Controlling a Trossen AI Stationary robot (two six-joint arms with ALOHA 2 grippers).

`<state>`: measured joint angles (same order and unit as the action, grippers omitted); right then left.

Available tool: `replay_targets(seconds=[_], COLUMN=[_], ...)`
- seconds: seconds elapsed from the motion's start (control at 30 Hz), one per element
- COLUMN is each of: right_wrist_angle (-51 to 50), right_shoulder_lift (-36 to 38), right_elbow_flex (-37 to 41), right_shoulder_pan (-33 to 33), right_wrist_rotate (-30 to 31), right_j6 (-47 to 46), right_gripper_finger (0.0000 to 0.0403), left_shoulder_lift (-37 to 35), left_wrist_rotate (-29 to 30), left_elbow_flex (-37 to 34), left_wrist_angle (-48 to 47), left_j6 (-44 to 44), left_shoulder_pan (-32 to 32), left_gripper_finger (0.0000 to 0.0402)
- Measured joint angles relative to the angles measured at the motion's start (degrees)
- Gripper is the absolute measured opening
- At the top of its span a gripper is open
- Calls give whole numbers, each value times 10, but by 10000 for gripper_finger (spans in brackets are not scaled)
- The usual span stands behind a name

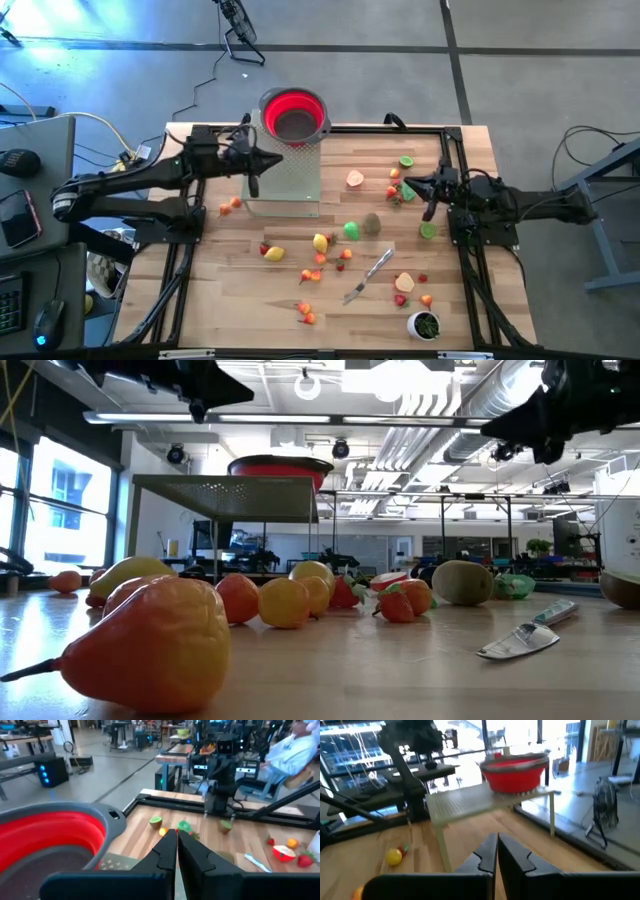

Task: Pick & Place Fruit
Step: Put the red strainer on the shelf

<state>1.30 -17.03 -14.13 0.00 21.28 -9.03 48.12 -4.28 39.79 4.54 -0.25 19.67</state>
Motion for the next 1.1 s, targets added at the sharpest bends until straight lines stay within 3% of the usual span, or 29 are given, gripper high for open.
replay_targets(seconds=[0.17, 0.5, 0.67, 0.8, 1.1], right_wrist_angle=[93, 227, 255, 340, 498], right_shoulder_lift=[-57, -182, -232, -273, -363], right_elbow_flex=[0, 0, 0, 0, 0], right_shoulder_pan=[0, 0, -4, -28, -72], right_wrist_rotate=[-3, -2, 10, 41, 5], right_j6=[39, 76, 78, 78, 72], right_gripper_finger=[9, 9, 9, 9, 9], left_shoulder_lift=[-15, -18, -18, -18, -18], left_wrist_rotate=[9, 98, 101, 102, 93], left_elbow_flex=[0, 0, 0, 0, 0], left_wrist_angle=[-27, -42, -73, -124, -167], left_j6=[-2, -2, 5, 18, 13], left_shoulder_pan=[14, 13, 13, 13, 13], left_gripper_finger=[10, 10, 10, 10, 10])
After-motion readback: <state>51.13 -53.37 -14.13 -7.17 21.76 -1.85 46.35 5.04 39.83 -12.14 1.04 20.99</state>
